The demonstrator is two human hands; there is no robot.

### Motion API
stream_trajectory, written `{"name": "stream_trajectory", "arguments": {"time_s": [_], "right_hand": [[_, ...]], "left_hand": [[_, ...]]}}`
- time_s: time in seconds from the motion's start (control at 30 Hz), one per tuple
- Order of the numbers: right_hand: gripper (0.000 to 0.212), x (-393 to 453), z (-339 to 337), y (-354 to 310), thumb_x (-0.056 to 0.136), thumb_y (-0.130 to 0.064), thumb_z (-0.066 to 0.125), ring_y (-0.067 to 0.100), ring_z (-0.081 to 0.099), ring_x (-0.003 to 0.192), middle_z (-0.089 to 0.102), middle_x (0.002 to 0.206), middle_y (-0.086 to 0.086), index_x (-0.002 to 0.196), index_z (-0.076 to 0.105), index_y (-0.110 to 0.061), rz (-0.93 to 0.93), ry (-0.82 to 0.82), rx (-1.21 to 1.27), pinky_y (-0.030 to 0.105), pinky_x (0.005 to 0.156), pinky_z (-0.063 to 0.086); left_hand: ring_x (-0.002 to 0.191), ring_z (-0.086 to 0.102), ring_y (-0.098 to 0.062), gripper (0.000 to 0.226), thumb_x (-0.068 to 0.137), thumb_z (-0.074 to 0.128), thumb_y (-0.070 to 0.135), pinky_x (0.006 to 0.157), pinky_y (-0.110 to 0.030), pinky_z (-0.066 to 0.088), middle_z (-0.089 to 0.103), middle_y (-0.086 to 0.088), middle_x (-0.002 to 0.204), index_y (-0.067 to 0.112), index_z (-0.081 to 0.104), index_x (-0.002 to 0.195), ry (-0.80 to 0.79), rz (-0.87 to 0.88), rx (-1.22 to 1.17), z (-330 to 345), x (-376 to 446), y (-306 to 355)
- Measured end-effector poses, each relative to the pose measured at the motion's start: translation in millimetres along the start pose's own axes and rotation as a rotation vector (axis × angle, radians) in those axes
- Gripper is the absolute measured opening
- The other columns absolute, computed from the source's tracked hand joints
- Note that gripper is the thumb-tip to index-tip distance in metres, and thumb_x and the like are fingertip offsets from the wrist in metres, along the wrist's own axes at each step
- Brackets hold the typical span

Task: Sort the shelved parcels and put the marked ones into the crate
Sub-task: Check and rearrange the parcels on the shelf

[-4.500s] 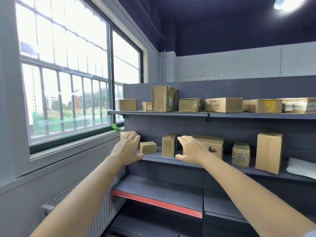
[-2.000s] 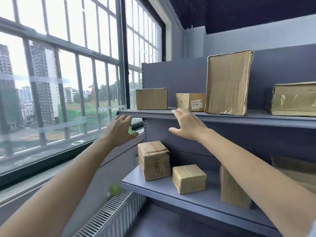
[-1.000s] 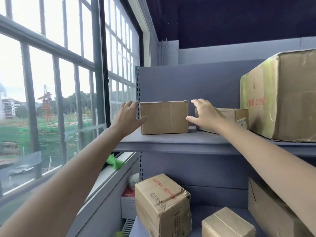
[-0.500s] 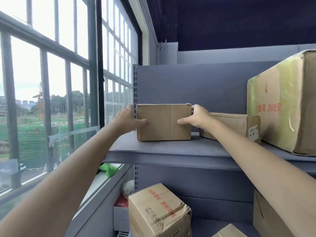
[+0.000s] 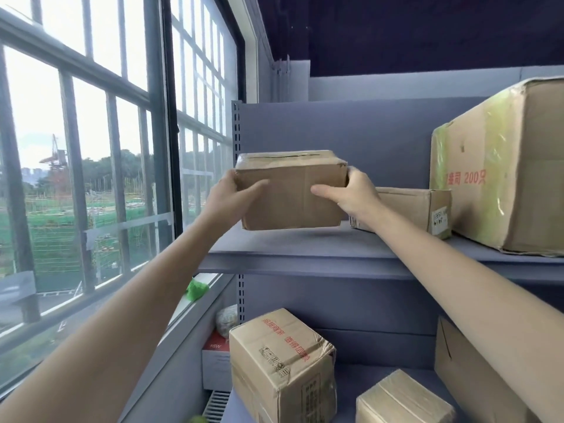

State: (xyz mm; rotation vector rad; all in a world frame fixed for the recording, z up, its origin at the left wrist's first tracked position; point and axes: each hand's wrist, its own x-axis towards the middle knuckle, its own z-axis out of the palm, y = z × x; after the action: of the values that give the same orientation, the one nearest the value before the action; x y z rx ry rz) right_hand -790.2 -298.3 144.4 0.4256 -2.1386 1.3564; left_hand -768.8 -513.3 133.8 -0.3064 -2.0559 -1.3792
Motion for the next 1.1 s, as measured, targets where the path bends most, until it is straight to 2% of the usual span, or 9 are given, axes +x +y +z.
{"name": "stream_trajectory", "arguments": {"time_s": [0.13, 0.23, 0.4, 0.5, 0.6, 0.7, 0.83, 0.93, 1.1], "right_hand": [[0.051, -26, -12, -13, 0.070, -0.063, 0.055, 0.023, 0.061, 0.099, 0.065, 0.100, 0.004, 0.091, 0.060, -0.017, 0.028, 0.109, 0.247, 0.042, 0.089, 0.048], [0.048, -45, -24, -18, 0.059, -0.061, 0.060, 0.022, 0.058, 0.091, 0.060, 0.090, 0.002, 0.082, 0.053, -0.019, 0.046, 0.142, 0.398, 0.043, 0.088, 0.047], [0.051, -81, -49, -20, 0.075, -0.021, 0.074, 0.007, 0.059, 0.094, 0.061, 0.103, -0.008, 0.120, 0.051, -0.015, -0.116, 0.103, 0.335, 0.018, 0.079, 0.049], [0.059, -103, -63, -11, 0.068, -0.025, 0.078, 0.011, 0.061, 0.097, 0.065, 0.104, -0.008, 0.120, 0.052, -0.019, -0.198, 0.098, 0.270, 0.023, 0.081, 0.048], [0.073, -122, -75, -2, 0.064, -0.029, 0.079, 0.013, 0.059, 0.106, 0.061, 0.118, -0.001, 0.128, 0.046, -0.017, -0.224, 0.124, 0.262, 0.029, 0.090, 0.048], [0.083, -140, -85, 2, 0.061, -0.035, 0.078, 0.015, 0.054, 0.117, 0.056, 0.127, -0.003, 0.133, 0.041, -0.018, -0.265, 0.145, 0.184, 0.037, 0.099, 0.046], [0.079, -154, -91, 2, 0.065, -0.009, 0.080, 0.014, 0.051, 0.119, 0.053, 0.125, -0.008, 0.132, 0.039, -0.022, -0.352, 0.170, 0.187, 0.030, 0.099, 0.045], [0.066, -161, -88, 1, 0.067, 0.002, 0.076, 0.008, 0.053, 0.117, 0.053, 0.121, -0.013, 0.117, 0.045, -0.027, -0.352, 0.157, 0.266, 0.022, 0.096, 0.044], [0.030, -173, -85, -11, 0.082, -0.007, 0.066, -0.006, 0.059, 0.096, 0.059, 0.105, -0.014, 0.100, 0.051, -0.025, -0.242, 0.182, 0.497, 0.011, 0.081, 0.046]], "left_hand": [[0.098, 0.059, -0.020, 0.059, 0.076, 0.049, 0.061, 0.087, -0.046, 0.051, 0.061, -0.006, 0.110, 0.015, 0.051, 0.113, 0.055, -0.051, -0.259, -5, -19, 17], [0.083, 0.057, -0.015, 0.032, 0.087, 0.056, 0.041, 0.072, -0.036, 0.051, 0.059, -0.001, 0.094, 0.013, 0.051, 0.103, 0.117, -0.011, -0.309, -6, -37, 32], [0.082, 0.060, -0.012, 0.031, 0.077, 0.069, 0.014, 0.066, -0.023, 0.051, 0.059, 0.003, 0.094, 0.019, 0.051, 0.101, 0.121, 0.059, -0.389, 0, -77, 57], [0.078, 0.060, -0.006, 0.043, 0.075, 0.066, -0.001, 0.062, -0.017, 0.053, 0.058, 0.005, 0.093, 0.023, 0.049, 0.107, 0.112, 0.102, -0.408, 10, -103, 73], [0.077, 0.059, -0.008, 0.039, 0.078, 0.063, 0.001, 0.071, -0.028, 0.054, 0.057, 0.007, 0.090, 0.022, 0.052, 0.110, 0.137, 0.073, -0.414, 22, -124, 85], [0.085, 0.056, -0.016, 0.020, 0.076, 0.062, 0.029, 0.078, -0.041, 0.049, 0.058, 0.004, 0.088, 0.026, 0.054, 0.094, 0.159, -0.025, -0.542, 32, -136, 93], [0.089, 0.049, -0.014, 0.015, 0.093, 0.047, 0.039, 0.082, -0.034, 0.042, 0.049, 0.004, 0.092, 0.024, 0.047, 0.094, 0.213, -0.100, -0.543, 36, -143, 98], [0.077, 0.047, -0.007, 0.017, 0.095, 0.048, 0.028, 0.066, -0.025, 0.041, 0.047, 0.007, 0.087, 0.015, 0.042, 0.105, 0.241, -0.082, -0.523, 35, -147, 101], [0.076, 0.051, -0.012, 0.016, 0.087, 0.054, 0.006, 0.065, -0.026, 0.042, 0.054, 0.002, 0.087, 0.015, 0.047, 0.099, 0.232, -0.071, -0.565, 28, -156, 94]]}}
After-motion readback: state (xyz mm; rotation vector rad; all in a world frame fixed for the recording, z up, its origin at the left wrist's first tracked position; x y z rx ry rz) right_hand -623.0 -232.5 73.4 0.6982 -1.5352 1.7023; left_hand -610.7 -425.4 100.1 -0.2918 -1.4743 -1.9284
